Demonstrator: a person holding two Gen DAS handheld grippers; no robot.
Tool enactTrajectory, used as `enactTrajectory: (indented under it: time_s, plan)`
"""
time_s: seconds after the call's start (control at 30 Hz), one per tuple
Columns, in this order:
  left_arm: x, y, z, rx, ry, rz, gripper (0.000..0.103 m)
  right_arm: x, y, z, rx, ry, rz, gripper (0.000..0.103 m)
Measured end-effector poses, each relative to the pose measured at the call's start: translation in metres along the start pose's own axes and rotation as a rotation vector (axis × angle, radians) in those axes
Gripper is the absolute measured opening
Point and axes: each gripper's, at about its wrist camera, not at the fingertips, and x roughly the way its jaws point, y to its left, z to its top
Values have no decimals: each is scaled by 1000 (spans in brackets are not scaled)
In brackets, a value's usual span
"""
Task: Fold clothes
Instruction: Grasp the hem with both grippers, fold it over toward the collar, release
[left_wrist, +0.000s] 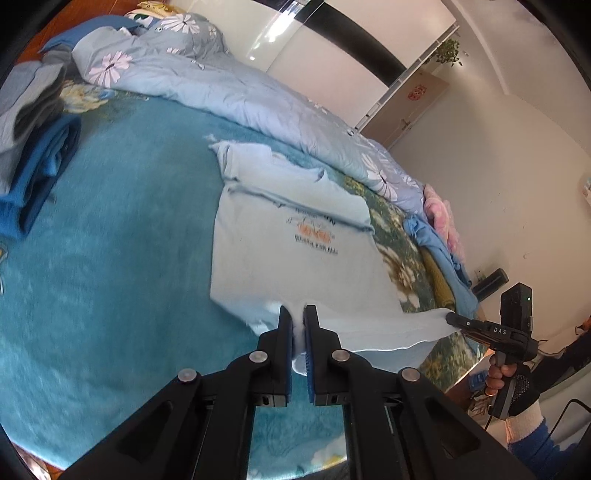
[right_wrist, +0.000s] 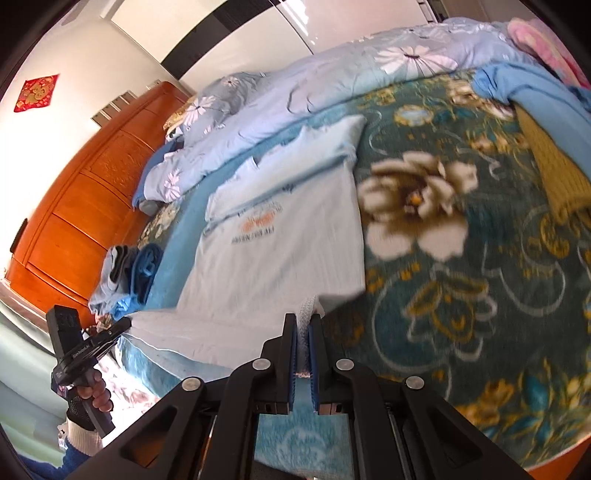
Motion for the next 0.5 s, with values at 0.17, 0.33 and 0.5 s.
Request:
enactTrajectory:
  time_s: [0.17, 0.33, 0.5]
  plan:
    - [18, -1, 32, 15, -22, 10, 6, 11, 5, 38, -26, -19, -3, 6]
    - [37, 3, 78, 16, -57, 12, 6, 28, 6, 85, -49, -27, -7, 6]
    - [67, 4, 135, 37, -87, 31, 6, 55, 6, 144, -64, -41, -21, 6]
